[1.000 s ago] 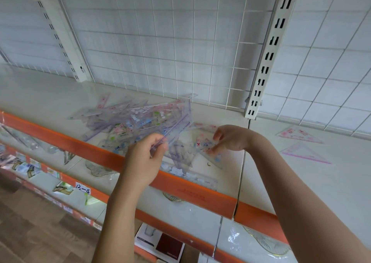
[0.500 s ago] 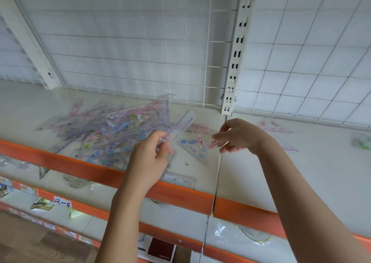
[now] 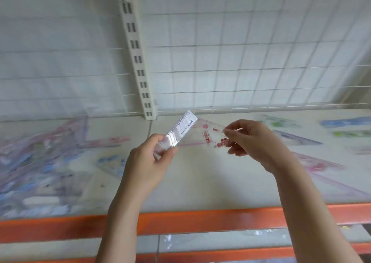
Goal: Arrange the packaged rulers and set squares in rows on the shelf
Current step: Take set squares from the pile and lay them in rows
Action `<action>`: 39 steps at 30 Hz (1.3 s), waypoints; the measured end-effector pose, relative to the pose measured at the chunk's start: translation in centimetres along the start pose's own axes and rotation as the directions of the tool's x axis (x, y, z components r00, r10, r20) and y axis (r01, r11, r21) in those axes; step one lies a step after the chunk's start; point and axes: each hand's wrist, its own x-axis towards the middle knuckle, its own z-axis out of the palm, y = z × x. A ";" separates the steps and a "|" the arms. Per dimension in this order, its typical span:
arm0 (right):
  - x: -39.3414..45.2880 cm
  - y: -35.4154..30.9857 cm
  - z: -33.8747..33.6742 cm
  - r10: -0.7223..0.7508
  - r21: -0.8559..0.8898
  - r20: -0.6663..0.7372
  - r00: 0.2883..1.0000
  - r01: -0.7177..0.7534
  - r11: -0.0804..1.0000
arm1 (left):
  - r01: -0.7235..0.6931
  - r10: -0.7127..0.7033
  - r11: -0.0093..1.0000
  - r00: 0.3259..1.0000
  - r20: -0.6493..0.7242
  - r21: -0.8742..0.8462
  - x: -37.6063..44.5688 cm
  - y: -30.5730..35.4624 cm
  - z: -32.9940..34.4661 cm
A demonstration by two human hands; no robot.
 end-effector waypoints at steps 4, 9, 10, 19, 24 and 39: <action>-0.6 2.7 -6.0 0.021 0.033 -0.059 0.998 -0.019 0.999 | -0.049 0.054 0.997 0.993 0.106 -0.052 0.2 3.7 5.2; -1.2 5.5 -13.0 0.015 0.086 -0.117 0.993 -0.004 0.996 | -0.046 0.062 0.993 0.988 0.141 -0.113 -0.3 8.0 12.0; -1.3 5.9 -14.2 0.013 0.104 -0.120 0.993 -0.001 0.995 | -0.045 0.062 0.992 0.988 0.138 -0.122 -0.5 8.8 13.2; -1.8 9.2 -21.5 -0.082 0.153 -0.094 0.992 0.096 0.984 | -0.004 0.018 0.987 0.996 0.087 -0.161 -3.0 13.3 19.0; -1.5 9.7 -22.9 -0.136 0.345 -0.096 0.986 0.161 0.925 | 0.019 -0.011 0.991 0.998 0.061 -0.129 -3.9 14.0 19.7; -0.2 8.2 -20.9 -0.221 -0.062 -0.071 0.973 0.216 0.974 | 0.015 -0.011 0.998 0.997 0.074 -0.061 -2.6 12.3 17.8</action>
